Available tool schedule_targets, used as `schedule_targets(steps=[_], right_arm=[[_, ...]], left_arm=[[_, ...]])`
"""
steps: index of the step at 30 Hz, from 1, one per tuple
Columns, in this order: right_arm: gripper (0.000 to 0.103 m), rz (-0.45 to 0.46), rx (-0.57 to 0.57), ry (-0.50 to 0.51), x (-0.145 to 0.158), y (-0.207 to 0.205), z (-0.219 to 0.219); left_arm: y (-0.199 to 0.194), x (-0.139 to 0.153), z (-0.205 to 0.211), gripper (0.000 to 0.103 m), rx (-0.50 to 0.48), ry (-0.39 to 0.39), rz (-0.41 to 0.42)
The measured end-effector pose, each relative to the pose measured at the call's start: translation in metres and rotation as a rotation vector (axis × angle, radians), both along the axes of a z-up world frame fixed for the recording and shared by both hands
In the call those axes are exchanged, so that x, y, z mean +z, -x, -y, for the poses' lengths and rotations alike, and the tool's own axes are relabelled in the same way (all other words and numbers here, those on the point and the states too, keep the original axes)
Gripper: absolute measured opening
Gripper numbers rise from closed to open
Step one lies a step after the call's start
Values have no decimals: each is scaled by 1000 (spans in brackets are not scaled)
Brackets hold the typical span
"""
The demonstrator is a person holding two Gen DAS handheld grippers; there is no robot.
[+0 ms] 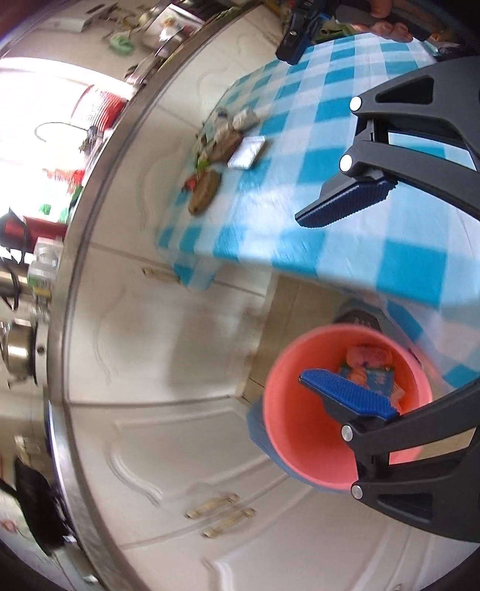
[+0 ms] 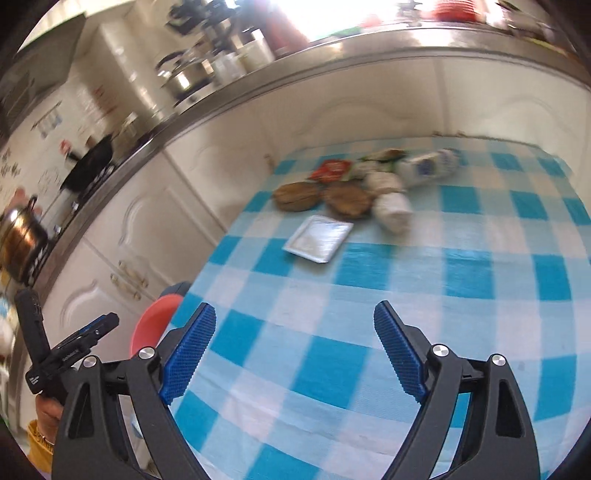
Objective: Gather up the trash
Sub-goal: 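Move both open tools back over the table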
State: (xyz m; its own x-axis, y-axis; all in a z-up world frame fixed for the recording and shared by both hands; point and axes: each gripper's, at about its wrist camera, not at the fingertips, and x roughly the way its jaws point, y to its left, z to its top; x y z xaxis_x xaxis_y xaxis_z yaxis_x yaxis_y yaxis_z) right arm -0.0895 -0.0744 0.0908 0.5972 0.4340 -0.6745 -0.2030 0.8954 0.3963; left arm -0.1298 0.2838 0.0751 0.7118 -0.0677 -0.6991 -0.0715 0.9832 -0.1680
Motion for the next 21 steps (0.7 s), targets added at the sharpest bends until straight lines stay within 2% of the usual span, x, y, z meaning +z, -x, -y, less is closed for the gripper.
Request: schedule_targets(steps=[6,12,16,21], right_arm=[[88,-17,-142,-44,-8,7,78],[89,-26,-246,-65,-14,7,140],[89,-55,-273,-94,-21,-4,171],[89,-99,-258,-134,-29,-24,196]], left_arm=[[-43,18,68,81,-138,23,-2],[-91,16,139,81,-225,80,-48],[-123,3,180,81,-257,99,-76],[-171,-6,198,81,-234,78,-83]])
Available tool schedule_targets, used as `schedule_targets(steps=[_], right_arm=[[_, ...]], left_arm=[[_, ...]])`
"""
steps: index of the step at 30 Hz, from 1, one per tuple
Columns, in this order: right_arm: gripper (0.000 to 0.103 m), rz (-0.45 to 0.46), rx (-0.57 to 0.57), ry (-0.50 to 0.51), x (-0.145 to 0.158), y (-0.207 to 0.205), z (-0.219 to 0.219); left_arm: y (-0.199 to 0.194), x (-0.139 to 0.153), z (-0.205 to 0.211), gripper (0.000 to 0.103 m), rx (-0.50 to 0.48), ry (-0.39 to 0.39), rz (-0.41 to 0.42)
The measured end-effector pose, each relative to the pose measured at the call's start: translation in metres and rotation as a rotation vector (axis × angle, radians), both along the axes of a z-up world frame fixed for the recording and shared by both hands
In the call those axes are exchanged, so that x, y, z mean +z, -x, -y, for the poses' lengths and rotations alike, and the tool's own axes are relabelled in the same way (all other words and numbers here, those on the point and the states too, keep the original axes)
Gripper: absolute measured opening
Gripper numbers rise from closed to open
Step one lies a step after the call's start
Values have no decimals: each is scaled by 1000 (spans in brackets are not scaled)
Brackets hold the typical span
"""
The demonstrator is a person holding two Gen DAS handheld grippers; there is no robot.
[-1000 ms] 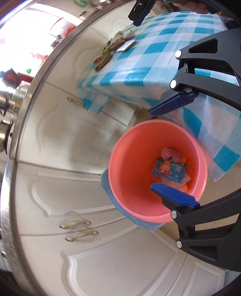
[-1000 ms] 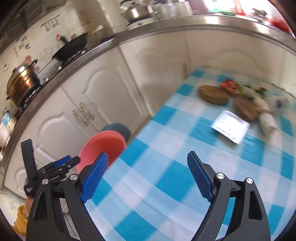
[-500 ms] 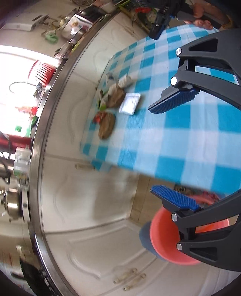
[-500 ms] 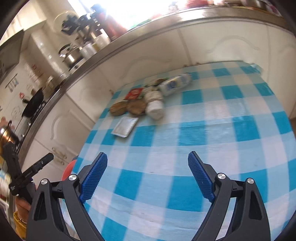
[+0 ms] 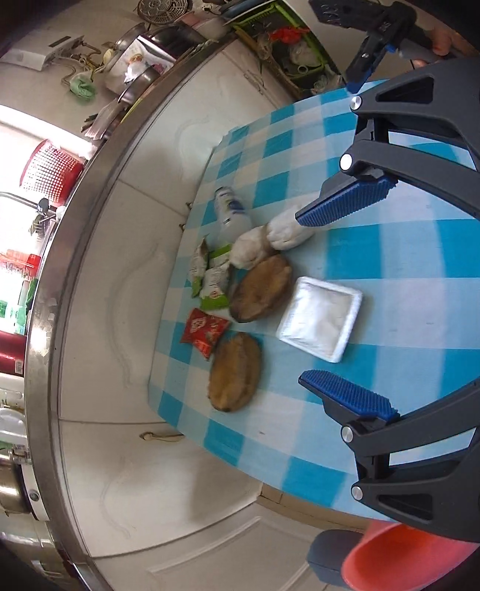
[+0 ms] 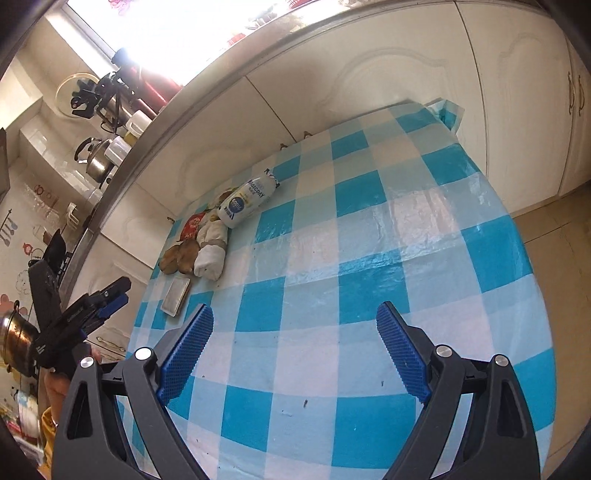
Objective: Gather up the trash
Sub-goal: 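Move both open tools back over the table, then grasp the red snack wrapper with the left tool while the right tool grasps the white bottle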
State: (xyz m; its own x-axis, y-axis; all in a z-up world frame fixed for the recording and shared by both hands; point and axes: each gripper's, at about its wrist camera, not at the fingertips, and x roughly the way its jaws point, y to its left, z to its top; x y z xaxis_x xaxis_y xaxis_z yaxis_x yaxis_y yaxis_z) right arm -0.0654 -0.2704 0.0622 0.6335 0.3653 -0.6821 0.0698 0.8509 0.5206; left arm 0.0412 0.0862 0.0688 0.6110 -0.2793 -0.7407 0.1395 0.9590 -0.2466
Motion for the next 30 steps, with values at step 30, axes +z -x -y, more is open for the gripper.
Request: schedule_targets(steps=[30], right_arm=[[89,-17,144,-10,-25,-143,-40]], left_arm=[[-181,-61,39,45,-289,-339,-64]])
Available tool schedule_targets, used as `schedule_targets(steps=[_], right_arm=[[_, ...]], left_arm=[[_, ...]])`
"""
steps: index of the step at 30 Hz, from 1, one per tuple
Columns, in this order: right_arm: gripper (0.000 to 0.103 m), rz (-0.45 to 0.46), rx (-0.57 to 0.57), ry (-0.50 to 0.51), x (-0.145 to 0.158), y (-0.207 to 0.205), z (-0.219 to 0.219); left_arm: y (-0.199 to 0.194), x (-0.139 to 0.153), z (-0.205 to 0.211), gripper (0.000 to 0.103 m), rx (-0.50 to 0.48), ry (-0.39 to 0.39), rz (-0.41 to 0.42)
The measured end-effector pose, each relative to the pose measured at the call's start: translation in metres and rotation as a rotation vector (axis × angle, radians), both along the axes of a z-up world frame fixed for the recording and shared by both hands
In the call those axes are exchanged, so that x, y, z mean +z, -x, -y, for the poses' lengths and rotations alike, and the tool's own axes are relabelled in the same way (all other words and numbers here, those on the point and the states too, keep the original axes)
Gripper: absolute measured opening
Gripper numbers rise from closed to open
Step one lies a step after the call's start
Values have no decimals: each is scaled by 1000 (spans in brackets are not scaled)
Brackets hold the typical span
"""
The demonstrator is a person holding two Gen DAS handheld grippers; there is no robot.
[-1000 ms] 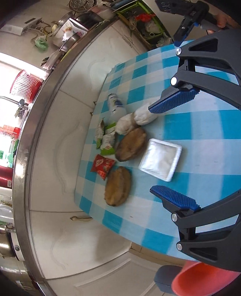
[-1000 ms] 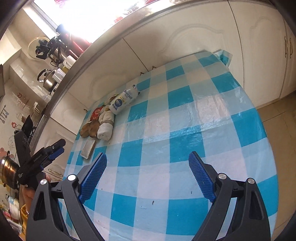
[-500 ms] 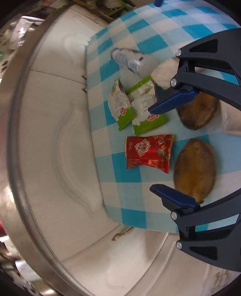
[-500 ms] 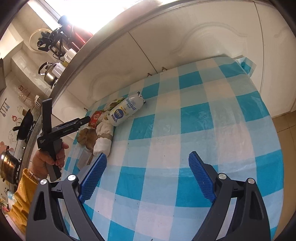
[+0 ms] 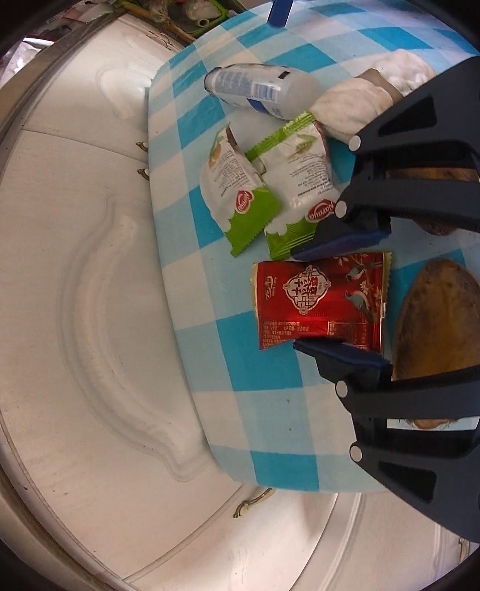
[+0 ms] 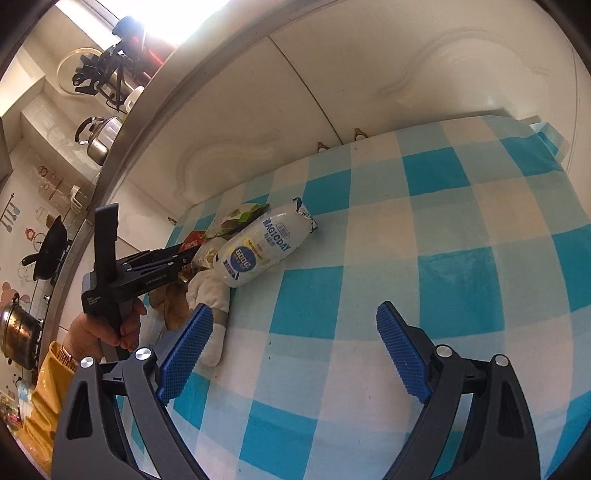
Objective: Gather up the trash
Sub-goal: 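Grasp the red snack wrapper with the left tool while the right tool grasps the white bottle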
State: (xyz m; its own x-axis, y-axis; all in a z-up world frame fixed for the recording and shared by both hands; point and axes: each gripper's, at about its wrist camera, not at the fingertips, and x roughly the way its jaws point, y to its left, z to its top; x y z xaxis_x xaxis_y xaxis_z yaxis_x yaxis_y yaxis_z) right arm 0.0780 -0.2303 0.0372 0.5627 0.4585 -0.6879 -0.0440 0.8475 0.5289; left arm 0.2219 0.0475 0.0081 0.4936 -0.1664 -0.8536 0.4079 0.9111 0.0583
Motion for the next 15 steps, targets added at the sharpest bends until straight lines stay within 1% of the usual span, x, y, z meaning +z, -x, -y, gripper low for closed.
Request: schedule_targets(steps=[5,11,13,14,15], right_arm=[[89,9,7,-24,-6,-27,-10],[89,16,13,-10,-10,-57,-19],[89,25,13,14,-9,-66,-22],[89,32,9,34,-9,-70,-24],[82,34,9,44,-10,-73,-26]], left_arm=[[8,0,-2,43,-15,25,13],[33,2,10,43,-94,47,17],[42,3,16,43,-120,53,15],[48,4,19,43,-133,55,14],[52,3,21,43,-143,57,14]])
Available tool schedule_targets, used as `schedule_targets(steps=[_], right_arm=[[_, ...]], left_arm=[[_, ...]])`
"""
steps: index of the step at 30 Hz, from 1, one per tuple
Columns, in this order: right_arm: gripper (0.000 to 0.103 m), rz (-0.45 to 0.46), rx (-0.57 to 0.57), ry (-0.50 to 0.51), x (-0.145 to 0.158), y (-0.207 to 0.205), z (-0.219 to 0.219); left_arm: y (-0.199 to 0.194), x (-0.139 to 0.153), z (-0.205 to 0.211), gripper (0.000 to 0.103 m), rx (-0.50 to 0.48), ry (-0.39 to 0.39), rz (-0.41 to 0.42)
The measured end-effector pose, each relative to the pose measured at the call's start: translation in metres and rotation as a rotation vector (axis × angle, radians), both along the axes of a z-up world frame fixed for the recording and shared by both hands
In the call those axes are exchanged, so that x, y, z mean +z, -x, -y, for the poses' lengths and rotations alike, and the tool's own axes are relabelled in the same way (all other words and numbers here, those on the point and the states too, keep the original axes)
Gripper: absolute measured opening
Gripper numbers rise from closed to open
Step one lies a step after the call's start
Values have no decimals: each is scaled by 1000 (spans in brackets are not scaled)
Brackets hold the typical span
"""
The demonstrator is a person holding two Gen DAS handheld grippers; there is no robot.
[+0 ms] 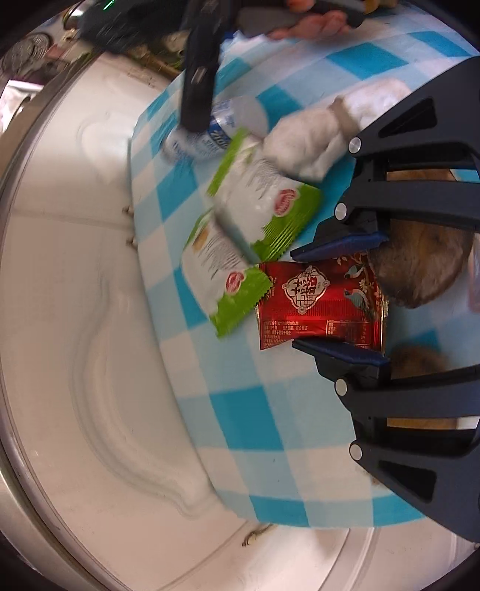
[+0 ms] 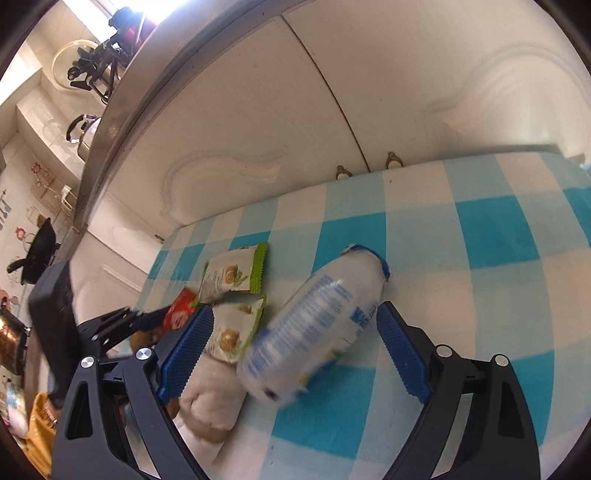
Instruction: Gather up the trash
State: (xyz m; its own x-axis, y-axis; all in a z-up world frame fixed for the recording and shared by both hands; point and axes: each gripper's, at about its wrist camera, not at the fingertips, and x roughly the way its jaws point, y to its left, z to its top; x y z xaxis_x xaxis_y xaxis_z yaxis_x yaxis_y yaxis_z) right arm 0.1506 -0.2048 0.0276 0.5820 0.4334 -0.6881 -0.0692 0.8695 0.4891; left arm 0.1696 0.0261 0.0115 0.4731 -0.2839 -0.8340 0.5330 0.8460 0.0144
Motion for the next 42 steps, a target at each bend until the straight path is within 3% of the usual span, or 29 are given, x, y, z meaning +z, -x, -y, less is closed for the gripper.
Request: schedule_targets(steps=[3,5,8,17,22,35,37,39,42], right_arm=[[59,-17,6,38,-4,-9,-4],[50,-13,4,78,-5,-11,-5],[44,-5,19,113,-5,-8,-8],[44,44,151,233,-5,25,-37],[43,51,196,247,-4,54,-53],[45,40,206,137,-4,150,-69],[52,43,205,139,-3,156,-71],[73,42,189,137,-1,160,-70],[78,57,173,129,2,167,-70]], left_arm=[[12,-1,10,43,-22,11,-2],[19,0,13,43,-27,20,-7],[31,-1,16,43,-28,36,-15],[65,-2,25,43,-26,96,-34],[93,-2,25,43,-20,108,-43],[188,1,-6,43,75,218,-83],[194,0,-14,42,113,253,-85],[197,1,-24,42,154,293,-85],[199,6,-37,42,194,341,-62]])
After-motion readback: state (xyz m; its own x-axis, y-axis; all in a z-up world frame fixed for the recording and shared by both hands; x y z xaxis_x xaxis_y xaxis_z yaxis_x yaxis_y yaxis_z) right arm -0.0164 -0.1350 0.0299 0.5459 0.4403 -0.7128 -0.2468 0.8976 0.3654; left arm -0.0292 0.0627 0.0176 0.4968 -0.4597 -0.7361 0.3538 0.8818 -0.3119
